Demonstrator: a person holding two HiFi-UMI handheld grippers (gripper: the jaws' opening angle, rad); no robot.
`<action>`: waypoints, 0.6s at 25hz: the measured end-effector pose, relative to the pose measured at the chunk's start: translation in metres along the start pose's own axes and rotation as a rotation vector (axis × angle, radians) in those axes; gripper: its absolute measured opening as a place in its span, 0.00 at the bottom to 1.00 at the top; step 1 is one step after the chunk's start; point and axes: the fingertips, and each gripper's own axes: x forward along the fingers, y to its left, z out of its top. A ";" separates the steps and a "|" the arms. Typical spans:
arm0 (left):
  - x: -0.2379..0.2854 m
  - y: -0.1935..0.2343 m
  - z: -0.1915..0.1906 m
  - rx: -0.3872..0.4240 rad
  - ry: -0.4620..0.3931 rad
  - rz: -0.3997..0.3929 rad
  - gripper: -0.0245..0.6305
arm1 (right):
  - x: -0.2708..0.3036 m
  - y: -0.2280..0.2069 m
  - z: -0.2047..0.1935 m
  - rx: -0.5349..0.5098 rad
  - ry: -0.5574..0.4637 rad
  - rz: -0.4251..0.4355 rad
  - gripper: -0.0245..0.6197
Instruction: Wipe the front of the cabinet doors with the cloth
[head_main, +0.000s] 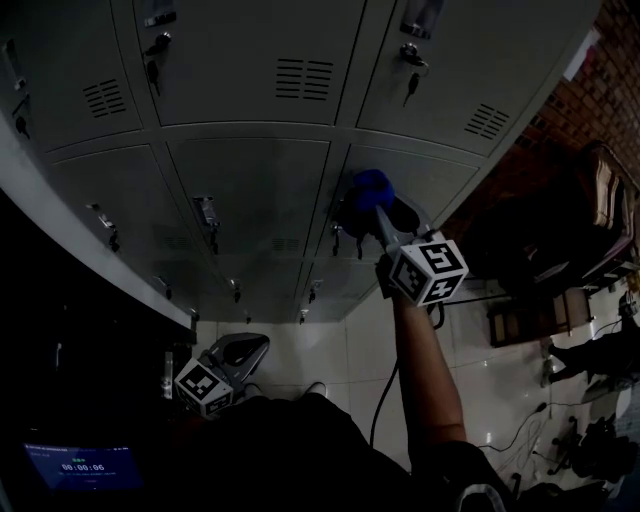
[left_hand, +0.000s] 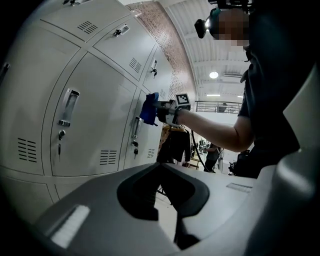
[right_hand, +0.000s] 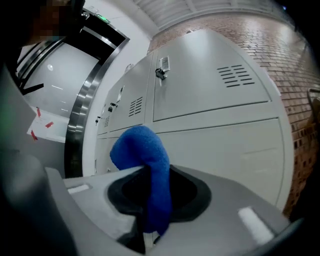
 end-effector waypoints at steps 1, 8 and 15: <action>-0.002 0.002 0.000 0.000 -0.002 0.006 0.04 | 0.008 0.006 -0.004 0.001 0.010 0.016 0.16; -0.012 0.009 -0.004 -0.006 -0.002 0.042 0.04 | 0.037 0.003 -0.027 0.000 0.063 0.009 0.16; -0.009 0.009 -0.004 -0.008 0.003 0.039 0.04 | 0.026 -0.019 -0.028 0.003 0.061 -0.030 0.16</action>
